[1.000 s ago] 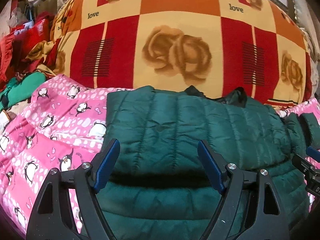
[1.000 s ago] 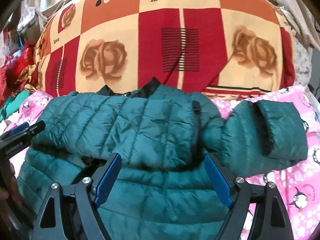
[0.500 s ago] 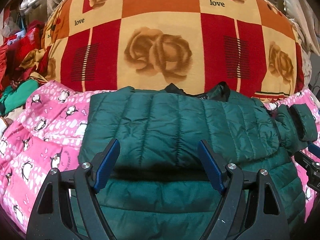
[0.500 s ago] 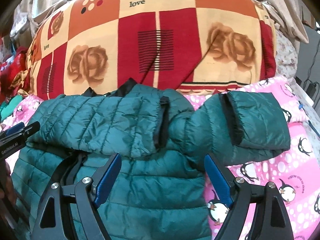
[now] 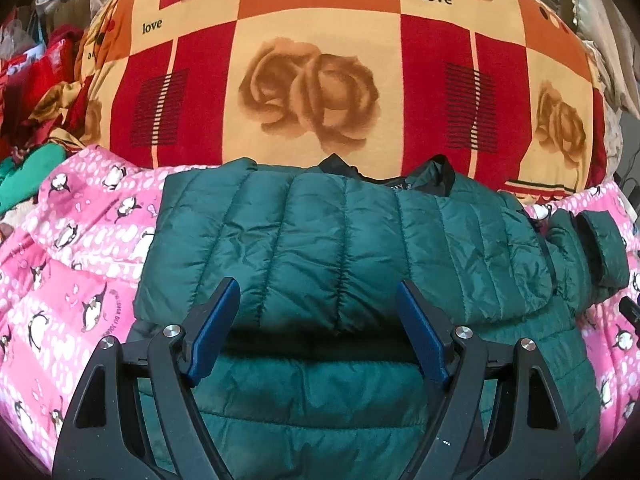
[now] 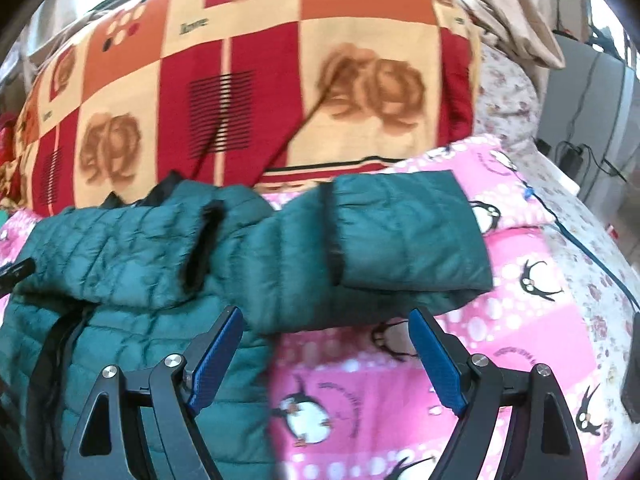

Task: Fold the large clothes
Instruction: 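Grasp the other sleeve cuff with the right gripper and lift it, then fold the held sleeve across the jacket front toward the left gripper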

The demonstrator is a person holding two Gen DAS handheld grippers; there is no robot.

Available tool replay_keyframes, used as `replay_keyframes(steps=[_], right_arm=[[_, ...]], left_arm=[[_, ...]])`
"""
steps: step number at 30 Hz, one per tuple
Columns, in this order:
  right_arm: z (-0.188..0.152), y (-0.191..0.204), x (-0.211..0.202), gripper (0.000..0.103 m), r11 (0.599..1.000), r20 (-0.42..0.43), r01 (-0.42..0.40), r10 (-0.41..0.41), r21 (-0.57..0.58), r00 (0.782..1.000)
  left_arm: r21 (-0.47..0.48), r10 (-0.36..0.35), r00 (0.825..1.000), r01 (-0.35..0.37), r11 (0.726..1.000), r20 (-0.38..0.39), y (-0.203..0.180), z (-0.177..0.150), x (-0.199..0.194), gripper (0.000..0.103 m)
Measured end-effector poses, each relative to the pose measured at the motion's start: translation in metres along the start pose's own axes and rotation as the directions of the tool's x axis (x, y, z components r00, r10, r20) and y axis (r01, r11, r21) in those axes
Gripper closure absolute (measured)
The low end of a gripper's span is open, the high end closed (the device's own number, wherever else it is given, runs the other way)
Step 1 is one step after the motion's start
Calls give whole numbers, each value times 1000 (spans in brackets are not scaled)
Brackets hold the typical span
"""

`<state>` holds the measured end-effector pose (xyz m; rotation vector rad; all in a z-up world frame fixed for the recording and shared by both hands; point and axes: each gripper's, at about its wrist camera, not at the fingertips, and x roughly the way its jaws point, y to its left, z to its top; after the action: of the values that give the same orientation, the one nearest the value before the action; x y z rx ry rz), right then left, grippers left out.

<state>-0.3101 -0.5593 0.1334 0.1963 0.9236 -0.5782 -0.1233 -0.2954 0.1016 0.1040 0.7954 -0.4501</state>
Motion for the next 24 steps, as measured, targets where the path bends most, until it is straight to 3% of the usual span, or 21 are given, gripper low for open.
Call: replay_keyframes(steps=[5,15,17,19,21,24], right_arm=[[16,-18,12,20,999,23,42,-43,25,999],[26,-23,68,20,996,-64,64,-60,64,996],[26,-26,79,29,994,-87,97,-92,58,992],[26,-31,88,55,992,-108,103,-94,74,990],[26,-42,94,70,990,-125,63,-47,129,991],[26,-53,91,81,983,-122,11,12,183,992]], left_arm=[[3,1,1000,-1,1000,-7,-1,0,2,23],[5,28,1000,-28,1000,-8,6,0,8,23],[1,28,999,-28,1000,-16,8,0,9,23],[-3,28,999,-28,1000,-24,10,-1,11,23],[-7,29,999,-29,1000,-28,12,-2,12,23],[-8,34,999,-34,999,-30,15,-3,13,23]])
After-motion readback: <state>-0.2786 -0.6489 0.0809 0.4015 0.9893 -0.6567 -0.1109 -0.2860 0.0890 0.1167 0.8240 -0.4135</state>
